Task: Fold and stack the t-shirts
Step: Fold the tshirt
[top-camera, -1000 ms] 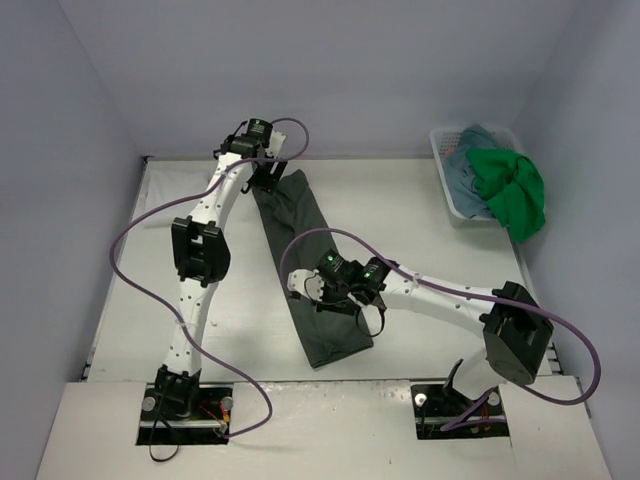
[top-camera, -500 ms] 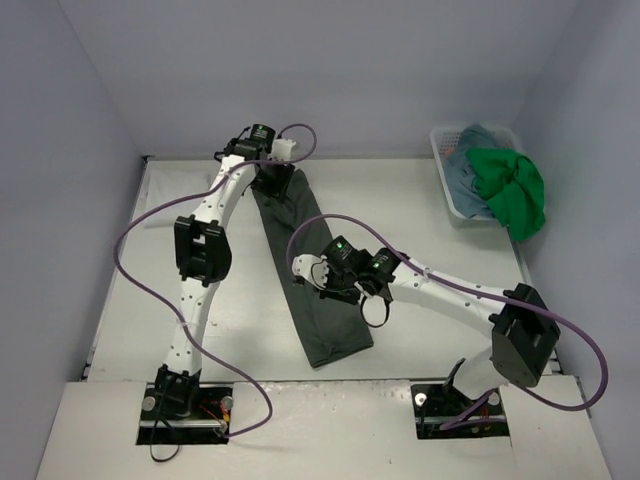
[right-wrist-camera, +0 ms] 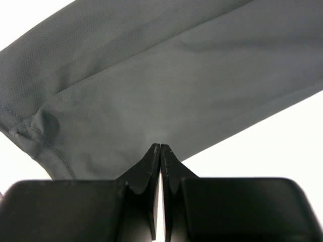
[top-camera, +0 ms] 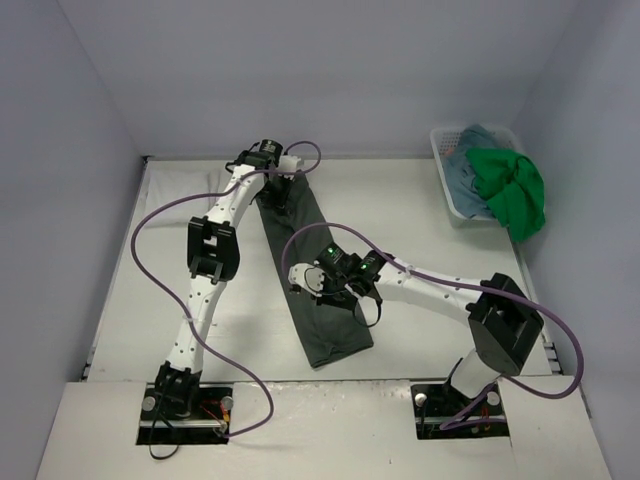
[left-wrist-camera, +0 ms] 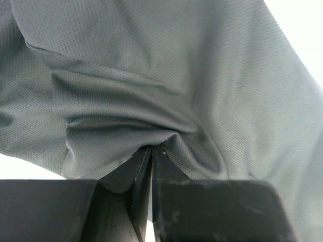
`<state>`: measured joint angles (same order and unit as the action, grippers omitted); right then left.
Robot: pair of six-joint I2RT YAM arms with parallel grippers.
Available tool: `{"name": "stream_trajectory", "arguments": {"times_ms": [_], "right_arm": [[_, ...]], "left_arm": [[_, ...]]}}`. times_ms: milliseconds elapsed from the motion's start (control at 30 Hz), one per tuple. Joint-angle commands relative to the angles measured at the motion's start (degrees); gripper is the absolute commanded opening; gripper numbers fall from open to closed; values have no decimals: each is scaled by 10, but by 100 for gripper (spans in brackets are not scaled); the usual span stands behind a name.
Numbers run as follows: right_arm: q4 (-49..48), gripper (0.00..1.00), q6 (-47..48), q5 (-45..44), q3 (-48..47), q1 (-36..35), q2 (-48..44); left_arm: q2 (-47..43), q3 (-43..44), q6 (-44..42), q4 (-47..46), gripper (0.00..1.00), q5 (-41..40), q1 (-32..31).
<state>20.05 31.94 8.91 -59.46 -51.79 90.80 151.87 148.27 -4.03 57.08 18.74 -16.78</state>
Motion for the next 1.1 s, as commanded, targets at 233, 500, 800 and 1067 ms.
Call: {"name": "stream_trajectory", "arguments": {"times_ms": [233,500,800,1067], "right_arm": [[-17,0,2,1,-4,2,3],[-14,0,-7,-21,-14,3,-22],[22,0,-2,-28,-29,-4,-53],[55,41,18,-87,31,-109,-119]], "left_arm": [[-112,-73,-24,-4,0,-81,-2],[-161,-74,-16,2,0,-66,2],[-249,-75,-42,29,4,-42,24],[-455,-306,-84,18,4,-1,82]]}}
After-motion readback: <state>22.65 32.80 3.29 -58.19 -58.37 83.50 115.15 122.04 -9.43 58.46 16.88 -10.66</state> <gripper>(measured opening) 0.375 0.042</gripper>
